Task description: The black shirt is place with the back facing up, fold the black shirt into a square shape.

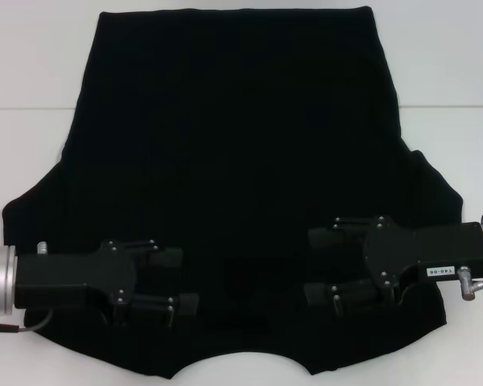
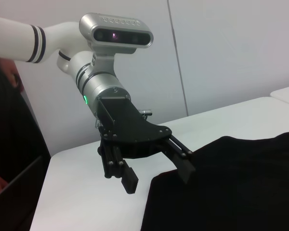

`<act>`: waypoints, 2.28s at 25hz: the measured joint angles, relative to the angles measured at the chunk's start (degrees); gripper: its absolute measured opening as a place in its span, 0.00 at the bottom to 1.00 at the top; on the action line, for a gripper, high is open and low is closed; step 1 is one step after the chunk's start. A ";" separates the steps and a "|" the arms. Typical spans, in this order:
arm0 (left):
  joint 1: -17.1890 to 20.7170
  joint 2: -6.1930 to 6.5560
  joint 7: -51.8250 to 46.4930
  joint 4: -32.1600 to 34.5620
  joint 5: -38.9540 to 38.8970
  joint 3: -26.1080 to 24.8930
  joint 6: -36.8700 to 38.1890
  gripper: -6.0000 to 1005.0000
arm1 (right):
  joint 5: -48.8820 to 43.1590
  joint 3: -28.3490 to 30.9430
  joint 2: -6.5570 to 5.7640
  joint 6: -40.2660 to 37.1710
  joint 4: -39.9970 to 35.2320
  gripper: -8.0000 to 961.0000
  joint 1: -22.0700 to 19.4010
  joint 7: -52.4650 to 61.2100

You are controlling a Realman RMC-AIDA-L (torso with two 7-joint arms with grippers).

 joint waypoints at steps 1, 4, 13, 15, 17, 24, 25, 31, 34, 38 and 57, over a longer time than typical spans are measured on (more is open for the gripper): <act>0.00 0.00 0.00 -0.05 0.00 0.00 0.00 0.86 | 0.00 0.02 0.02 0.00 0.00 0.96 0.00 0.02; -0.01 -0.06 0.00 -0.08 -0.11 0.00 0.00 0.85 | 0.00 0.05 0.02 0.00 0.00 0.96 0.00 0.13; 0.03 -0.09 -0.01 0.00 -0.34 -0.13 -0.01 0.86 | 0.24 0.14 -0.07 -0.05 0.00 0.96 -0.04 0.11; -0.21 -0.10 -0.03 -0.01 -0.45 -1.18 -0.42 0.86 | 0.41 0.35 -0.03 -0.05 0.00 0.96 0.05 0.01; -0.68 -0.23 -0.04 -0.14 -0.57 -3.73 -1.46 0.86 | 0.43 0.82 0.19 -0.06 0.00 0.96 0.22 -0.09; -1.96 -0.07 -6.69 -1.79 -2.98 -10.13 -10.31 0.85 | 0.45 3.22 1.56 2.44 0.21 0.96 0.99 -0.22; -2.06 -0.03 -8.59 -1.74 -2.96 -10.09 -12.14 0.85 | 0.45 3.23 1.83 3.02 0.33 0.96 1.13 -0.22; -1.46 0.72 -16.54 0.06 -1.97 -10.28 -19.33 0.85 | 0.40 2.61 3.30 5.30 0.90 0.95 2.47 0.13; -0.53 1.07 -22.67 2.46 -0.76 -10.36 -23.14 0.85 | 0.40 2.57 3.42 5.26 1.46 0.95 3.10 0.17; 1.13 1.17 -29.72 5.20 0.03 -10.41 -26.01 0.85 | 0.42 2.49 3.71 5.66 1.75 0.95 3.58 -0.25; 2.37 1.26 -44.84 10.11 13.42 -9.89 -30.94 0.83 | 0.44 3.09 3.42 6.79 1.71 0.95 4.25 -0.08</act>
